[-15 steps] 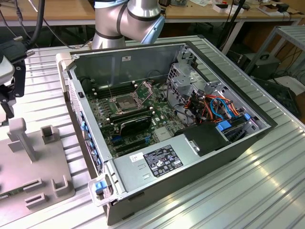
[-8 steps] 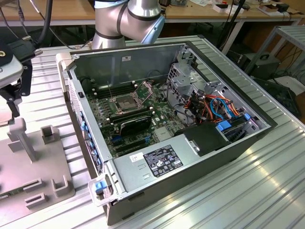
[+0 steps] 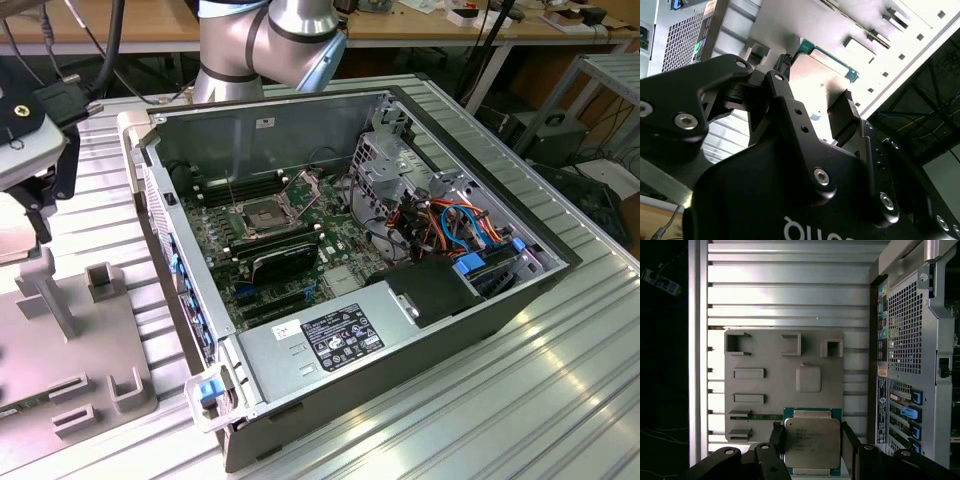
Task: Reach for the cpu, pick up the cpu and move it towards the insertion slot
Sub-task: 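Pick up the cpu and move it towards the insertion slot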
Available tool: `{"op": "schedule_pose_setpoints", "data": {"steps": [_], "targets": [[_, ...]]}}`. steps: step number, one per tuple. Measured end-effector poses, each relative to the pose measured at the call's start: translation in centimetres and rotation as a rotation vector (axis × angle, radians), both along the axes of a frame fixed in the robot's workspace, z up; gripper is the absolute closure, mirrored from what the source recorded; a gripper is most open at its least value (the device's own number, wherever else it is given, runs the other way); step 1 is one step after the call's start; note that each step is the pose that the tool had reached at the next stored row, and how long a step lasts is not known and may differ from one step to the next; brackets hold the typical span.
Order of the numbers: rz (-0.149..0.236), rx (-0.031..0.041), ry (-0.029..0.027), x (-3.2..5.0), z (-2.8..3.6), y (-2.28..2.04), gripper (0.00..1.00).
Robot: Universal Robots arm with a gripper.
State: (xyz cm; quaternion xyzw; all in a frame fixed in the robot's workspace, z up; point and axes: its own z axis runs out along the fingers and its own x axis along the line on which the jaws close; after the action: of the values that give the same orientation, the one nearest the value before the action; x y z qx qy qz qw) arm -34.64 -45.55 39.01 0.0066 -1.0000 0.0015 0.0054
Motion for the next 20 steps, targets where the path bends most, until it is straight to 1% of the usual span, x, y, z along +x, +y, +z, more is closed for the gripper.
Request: {"op": "schedule_pose_setpoints", "data": {"steps": [3, 13, 20], "targets": [[0.000, 0.0000, 0.0000, 0.36, 0.00, 0.00, 0.45], [0.000, 0.0000, -0.0001, 1.05, 0.00, 0.00, 0.45], [0.000, 0.0000, -0.0001, 1.77, -0.01, 0.00, 0.45]]}}
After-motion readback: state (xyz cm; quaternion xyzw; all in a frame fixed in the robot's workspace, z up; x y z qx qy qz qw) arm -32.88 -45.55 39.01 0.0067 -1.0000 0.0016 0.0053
